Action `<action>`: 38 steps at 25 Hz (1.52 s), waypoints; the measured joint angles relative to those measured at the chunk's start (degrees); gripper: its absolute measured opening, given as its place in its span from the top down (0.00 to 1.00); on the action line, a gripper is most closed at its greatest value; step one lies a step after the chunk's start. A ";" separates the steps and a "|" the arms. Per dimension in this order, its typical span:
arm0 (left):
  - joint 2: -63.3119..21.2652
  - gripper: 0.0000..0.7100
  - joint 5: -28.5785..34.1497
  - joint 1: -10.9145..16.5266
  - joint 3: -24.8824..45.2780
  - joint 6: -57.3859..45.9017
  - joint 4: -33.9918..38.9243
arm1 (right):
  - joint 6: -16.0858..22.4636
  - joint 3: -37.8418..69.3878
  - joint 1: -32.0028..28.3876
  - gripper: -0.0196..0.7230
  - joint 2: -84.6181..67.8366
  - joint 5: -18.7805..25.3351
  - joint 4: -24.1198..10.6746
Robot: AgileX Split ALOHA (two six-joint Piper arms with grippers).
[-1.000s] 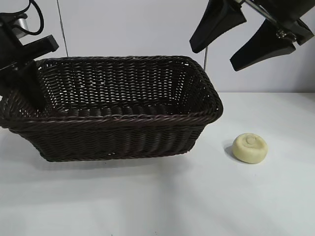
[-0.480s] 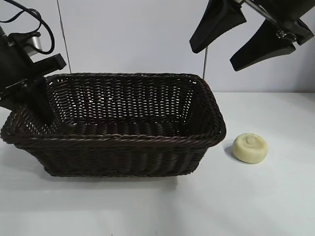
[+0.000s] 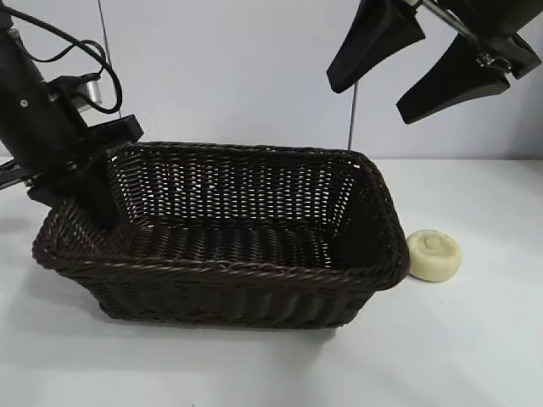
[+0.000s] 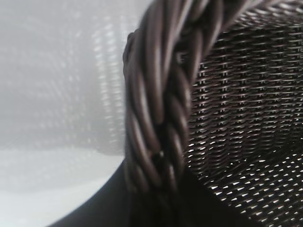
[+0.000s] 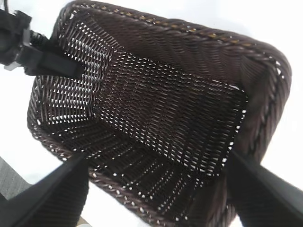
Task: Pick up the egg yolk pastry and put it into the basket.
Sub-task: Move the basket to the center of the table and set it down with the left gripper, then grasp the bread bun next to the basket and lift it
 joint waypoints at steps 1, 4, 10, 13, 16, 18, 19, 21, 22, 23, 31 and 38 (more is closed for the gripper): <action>0.05 0.86 -0.40 0.02 0.00 0.00 0.28 | 0.00 0.00 0.00 0.19 0.00 0.05 0.00; 0.05 0.86 -1.07 0.02 0.00 0.00 1.32 | 0.00 0.00 0.00 0.19 0.00 0.05 0.00; 0.05 0.86 -1.07 0.07 0.00 0.00 2.13 | 0.00 0.00 0.00 0.19 0.00 0.10 0.00; 0.05 0.85 -1.07 0.07 0.00 0.00 2.13 | 0.00 0.00 0.00 0.19 0.00 0.16 0.00; 0.05 0.75 -1.07 0.07 0.00 0.00 1.61 | 0.00 0.00 0.00 0.19 0.00 0.16 0.00; 0.05 0.60 -1.07 0.07 -0.11 0.00 1.24 | 0.00 0.00 0.00 0.19 0.00 0.21 0.00; 0.05 0.53 -1.07 0.07 -0.11 0.00 1.09 | 0.00 0.00 0.00 0.19 0.00 0.21 0.00; 0.05 0.37 -1.01 0.07 -0.15 0.00 0.93 | 0.00 0.00 0.00 0.19 0.00 0.21 0.00; 0.05 0.31 -1.01 0.07 -0.17 0.00 0.93 | 0.00 0.00 0.00 0.19 0.00 0.21 0.00; 0.05 0.28 -1.01 0.07 -0.17 0.00 1.01 | 0.00 0.00 0.00 0.19 0.00 0.21 0.00; -5.10 0.22 3.19 0.07 -2.57 -0.97 6.23 | 0.00 0.00 0.00 0.19 0.00 0.27 0.00; -10.29 0.22 9.87 0.07 -8.17 -5.04 14.98 | 0.00 0.00 0.00 0.19 0.00 0.27 0.00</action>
